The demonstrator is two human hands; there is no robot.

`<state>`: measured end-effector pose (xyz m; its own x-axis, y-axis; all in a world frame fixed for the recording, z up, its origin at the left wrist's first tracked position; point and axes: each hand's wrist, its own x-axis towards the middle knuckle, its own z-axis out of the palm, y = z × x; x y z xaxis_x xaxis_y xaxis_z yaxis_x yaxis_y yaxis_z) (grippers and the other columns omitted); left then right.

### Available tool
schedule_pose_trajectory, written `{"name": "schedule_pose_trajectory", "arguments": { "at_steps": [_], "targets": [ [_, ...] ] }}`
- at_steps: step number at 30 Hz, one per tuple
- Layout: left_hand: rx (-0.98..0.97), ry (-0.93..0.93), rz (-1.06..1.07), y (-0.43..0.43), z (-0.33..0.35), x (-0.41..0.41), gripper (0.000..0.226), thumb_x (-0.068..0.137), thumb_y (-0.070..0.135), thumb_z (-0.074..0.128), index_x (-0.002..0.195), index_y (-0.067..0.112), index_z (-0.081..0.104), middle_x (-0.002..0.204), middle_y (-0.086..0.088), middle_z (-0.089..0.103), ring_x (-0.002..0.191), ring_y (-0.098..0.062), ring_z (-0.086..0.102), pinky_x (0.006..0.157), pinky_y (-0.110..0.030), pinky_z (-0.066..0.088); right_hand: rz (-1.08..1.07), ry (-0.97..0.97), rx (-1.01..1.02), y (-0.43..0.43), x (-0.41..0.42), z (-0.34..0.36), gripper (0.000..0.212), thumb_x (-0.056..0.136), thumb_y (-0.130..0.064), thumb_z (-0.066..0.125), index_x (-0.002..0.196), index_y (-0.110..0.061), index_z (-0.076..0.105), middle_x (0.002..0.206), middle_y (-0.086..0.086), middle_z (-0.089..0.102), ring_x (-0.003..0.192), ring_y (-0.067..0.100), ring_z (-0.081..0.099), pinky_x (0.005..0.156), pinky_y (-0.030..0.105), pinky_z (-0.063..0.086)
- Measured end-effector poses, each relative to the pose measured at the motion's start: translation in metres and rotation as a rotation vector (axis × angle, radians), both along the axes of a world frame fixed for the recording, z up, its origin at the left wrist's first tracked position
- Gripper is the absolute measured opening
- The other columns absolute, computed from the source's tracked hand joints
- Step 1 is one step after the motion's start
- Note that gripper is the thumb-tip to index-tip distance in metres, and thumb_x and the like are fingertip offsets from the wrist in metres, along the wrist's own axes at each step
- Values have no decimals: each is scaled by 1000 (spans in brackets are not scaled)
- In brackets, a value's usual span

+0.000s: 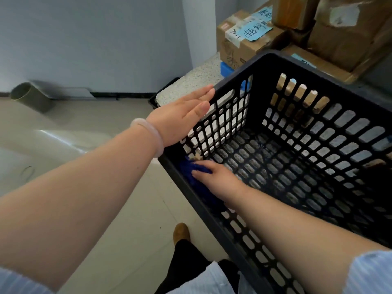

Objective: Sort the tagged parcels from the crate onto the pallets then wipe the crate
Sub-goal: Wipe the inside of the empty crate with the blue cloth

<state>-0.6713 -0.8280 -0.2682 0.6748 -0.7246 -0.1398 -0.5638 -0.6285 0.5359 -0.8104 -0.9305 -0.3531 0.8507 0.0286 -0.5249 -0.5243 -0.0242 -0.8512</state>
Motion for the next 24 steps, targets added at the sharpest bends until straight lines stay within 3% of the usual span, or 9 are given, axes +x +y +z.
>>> {"name": "schedule_pose_trajectory", "arguments": {
  "at_steps": [2,5,9,13,15,17,19,21,24],
  "targets": [
    [-6,10,7,-1,0,1,65,96,57,20,153,30,30,150,33,16,145,7,15,123,-29,11,-49,-52,196,-2,-8,35,18,95,-16,61,108,-29,65,108,9,72,96,26,69,93,43,54],
    [-17,18,14,0,1,2,70,92,65,19,152,32,31,152,31,18,145,7,16,123,-28,10,-39,-223,385,-7,-26,75,24,95,-7,58,113,-20,66,107,1,72,103,18,67,95,31,52],
    [-8,31,22,1,1,1,57,100,54,24,152,32,31,157,26,19,143,9,14,123,-26,8,69,-412,-14,-9,-41,53,34,91,-6,65,117,-28,64,118,-19,54,113,-8,51,103,5,29],
    [17,28,22,2,1,1,66,92,65,19,152,40,28,153,36,16,145,10,13,124,-33,11,144,-239,-223,-14,-46,-3,35,94,-7,60,128,-18,61,117,-14,43,112,-3,38,86,-10,14],
    [22,22,22,2,2,1,64,92,65,19,152,42,27,151,38,14,144,10,13,124,-34,11,220,-118,-344,-17,-50,-31,37,96,-12,58,132,-20,59,127,-6,41,120,4,38,93,-7,14],
    [18,17,20,1,2,0,62,94,63,19,152,42,26,151,38,14,145,10,13,124,-34,11,307,-11,-477,-18,-51,-51,40,97,-17,57,135,-26,57,137,-4,38,130,12,39,108,10,21],
    [18,13,19,1,2,0,60,95,61,20,152,41,26,151,38,14,145,9,13,124,-33,11,343,47,-499,-17,-51,-55,40,97,-19,56,136,-27,56,146,-2,35,134,18,38,110,18,23],
    [30,13,18,1,2,1,61,95,64,18,152,43,26,151,40,12,145,9,13,123,-34,12,297,75,-394,-18,-50,-45,35,98,-19,56,132,-26,59,141,1,45,125,18,49,101,13,32],
    [38,9,12,0,3,2,68,90,69,15,152,44,25,151,41,12,145,9,12,124,-37,12,114,105,-77,-25,-58,-9,23,95,-18,60,108,-36,66,111,7,70,100,24,68,90,32,55]
  ]
}}
